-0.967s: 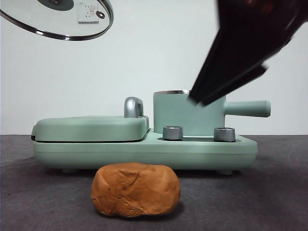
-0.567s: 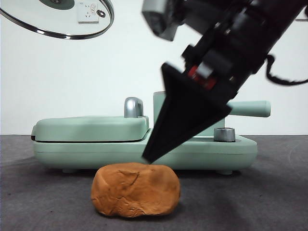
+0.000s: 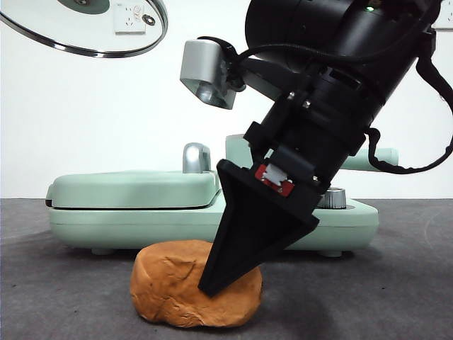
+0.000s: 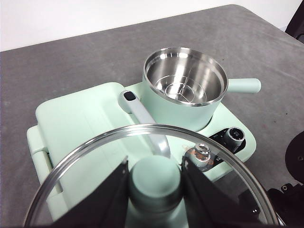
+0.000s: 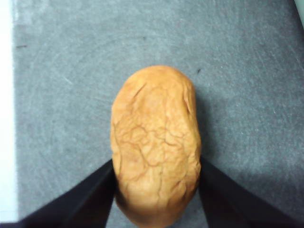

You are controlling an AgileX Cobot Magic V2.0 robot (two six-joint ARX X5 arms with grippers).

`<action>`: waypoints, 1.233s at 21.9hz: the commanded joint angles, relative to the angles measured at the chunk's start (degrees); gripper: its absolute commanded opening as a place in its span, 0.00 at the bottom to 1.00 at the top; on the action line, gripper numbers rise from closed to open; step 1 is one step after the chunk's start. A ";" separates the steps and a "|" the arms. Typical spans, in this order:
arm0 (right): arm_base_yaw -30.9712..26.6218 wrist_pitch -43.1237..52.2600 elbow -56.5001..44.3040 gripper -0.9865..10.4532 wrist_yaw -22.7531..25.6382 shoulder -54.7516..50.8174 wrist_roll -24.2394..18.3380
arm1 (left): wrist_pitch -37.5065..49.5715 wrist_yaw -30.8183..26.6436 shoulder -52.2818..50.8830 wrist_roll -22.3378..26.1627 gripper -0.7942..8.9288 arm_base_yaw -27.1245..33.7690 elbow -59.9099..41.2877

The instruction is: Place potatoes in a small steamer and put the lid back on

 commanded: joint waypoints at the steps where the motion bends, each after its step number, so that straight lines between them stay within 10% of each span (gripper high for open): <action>1: 0.55 0.46 0.98 0.27 0.72 0.07 4.35 | 1.90 -0.09 0.09 -0.07 0.09 -0.22 1.14; 13: -4.42 -15.02 6.80 0.27 13.99 -25.20 35.93 | 1.92 -0.09 0.09 -0.04 0.09 -0.22 1.14; 27: -19.96 -27.21 31.74 0.27 12.83 -6.60 24.61 | 1.90 -0.07 0.09 -0.07 0.09 -0.22 1.14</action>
